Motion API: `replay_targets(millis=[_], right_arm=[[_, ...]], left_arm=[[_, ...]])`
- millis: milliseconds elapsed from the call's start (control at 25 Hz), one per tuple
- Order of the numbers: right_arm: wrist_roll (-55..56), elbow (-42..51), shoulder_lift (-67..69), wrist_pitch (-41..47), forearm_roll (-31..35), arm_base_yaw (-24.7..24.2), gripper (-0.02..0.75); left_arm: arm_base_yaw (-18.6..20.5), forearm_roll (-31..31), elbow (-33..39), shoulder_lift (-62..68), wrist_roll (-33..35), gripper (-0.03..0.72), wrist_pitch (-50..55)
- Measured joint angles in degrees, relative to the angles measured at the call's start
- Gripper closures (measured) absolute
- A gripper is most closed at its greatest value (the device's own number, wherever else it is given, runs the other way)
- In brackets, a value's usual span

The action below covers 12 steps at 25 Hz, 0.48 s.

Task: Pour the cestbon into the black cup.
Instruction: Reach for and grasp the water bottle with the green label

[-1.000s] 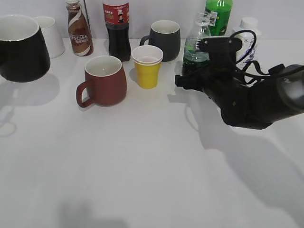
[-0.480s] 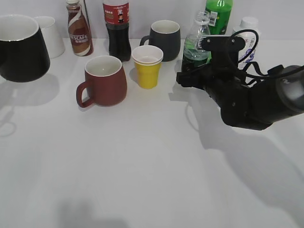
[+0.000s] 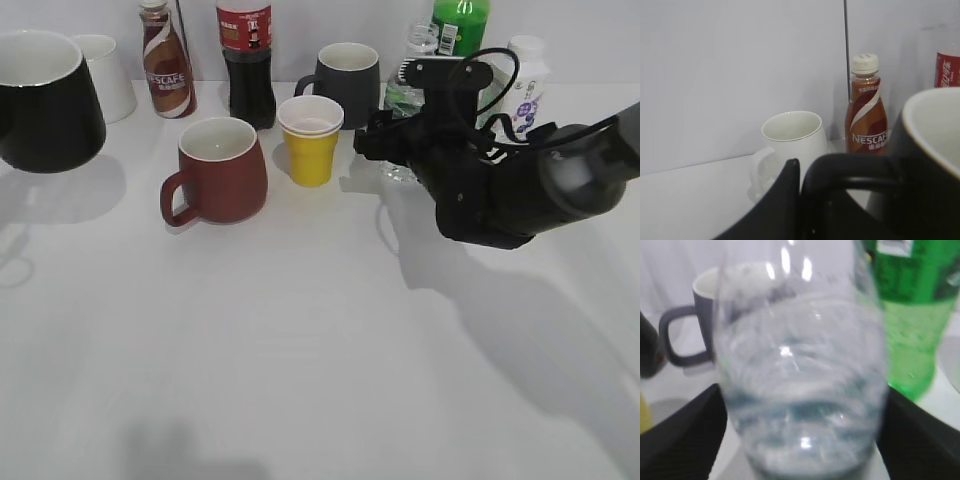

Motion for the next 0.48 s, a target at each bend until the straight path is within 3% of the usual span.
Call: replay_targets(millis=[120, 320, 480], right_arm=[[-1.5, -0.6, 1.3, 0.0, 0.1, -0.2, 0.278], [-4.7, 1.4, -0.9, 0.7, 0.2, -0.2, 0.28], [-6.0, 7.2, -9.7, 9.2, -4.6, -0.2, 0.28]], left_arm=[[0.0, 0.0, 0.0, 0.0, 0.0, 0.651, 0.0], [0.0, 4.2, 0.0, -0.9, -0.2, 0.651, -0.1], [-1.0, 10.6, 0.0, -3.7, -6.3, 0.651, 0.9]])
